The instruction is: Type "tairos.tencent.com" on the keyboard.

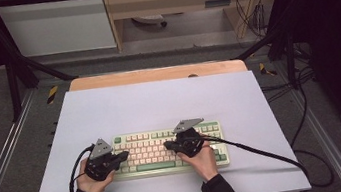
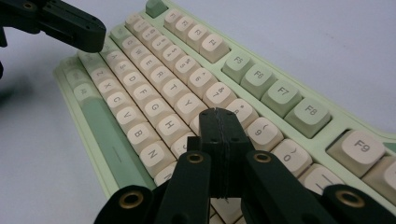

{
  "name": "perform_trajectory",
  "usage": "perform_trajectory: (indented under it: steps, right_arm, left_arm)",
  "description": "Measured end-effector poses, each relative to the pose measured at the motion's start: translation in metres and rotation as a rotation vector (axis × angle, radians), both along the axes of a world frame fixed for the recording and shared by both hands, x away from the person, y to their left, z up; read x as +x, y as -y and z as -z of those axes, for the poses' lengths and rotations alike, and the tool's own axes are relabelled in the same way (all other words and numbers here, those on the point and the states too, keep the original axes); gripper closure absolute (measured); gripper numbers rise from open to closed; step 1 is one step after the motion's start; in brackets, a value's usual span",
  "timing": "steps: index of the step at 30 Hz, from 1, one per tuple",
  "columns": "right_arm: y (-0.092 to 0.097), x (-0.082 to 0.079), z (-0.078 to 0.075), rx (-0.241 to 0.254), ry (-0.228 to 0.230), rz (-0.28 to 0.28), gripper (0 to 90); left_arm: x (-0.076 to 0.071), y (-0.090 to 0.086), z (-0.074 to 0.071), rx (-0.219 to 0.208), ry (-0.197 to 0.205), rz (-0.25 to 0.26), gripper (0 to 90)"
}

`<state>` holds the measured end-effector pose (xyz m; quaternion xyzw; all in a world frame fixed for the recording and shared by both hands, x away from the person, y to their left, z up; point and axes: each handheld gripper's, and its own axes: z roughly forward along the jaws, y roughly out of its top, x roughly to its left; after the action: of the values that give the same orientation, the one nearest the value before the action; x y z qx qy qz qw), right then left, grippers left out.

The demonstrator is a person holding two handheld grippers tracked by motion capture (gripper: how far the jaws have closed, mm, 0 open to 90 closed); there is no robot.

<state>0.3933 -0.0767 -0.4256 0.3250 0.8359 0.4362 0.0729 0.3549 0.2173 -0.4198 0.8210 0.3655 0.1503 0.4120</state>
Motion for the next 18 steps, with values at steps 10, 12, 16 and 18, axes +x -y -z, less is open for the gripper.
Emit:
perform_trajectory:
  steps: [10,12,16,18]
  right_arm:
    - [0.010,-0.008,-0.013,0.009,0.006,-0.014,90.0]
    - [0.013,-0.011,-0.014,0.014,0.002,-0.018,90.0]
    - [0.020,-0.015,-0.016,0.016,0.004,-0.022,90.0]
    - [0.022,-0.016,-0.016,0.017,0.002,-0.019,90.0]
  left_arm:
    - [-0.002,0.006,-0.003,-0.005,0.009,0.007,90.0]
    - [-0.002,0.008,-0.004,-0.004,0.012,0.010,90.0]
    - [-0.001,0.012,-0.005,-0.002,0.012,0.013,90.0]
    - [-0.001,0.014,-0.006,0.001,0.012,0.015,90.0]
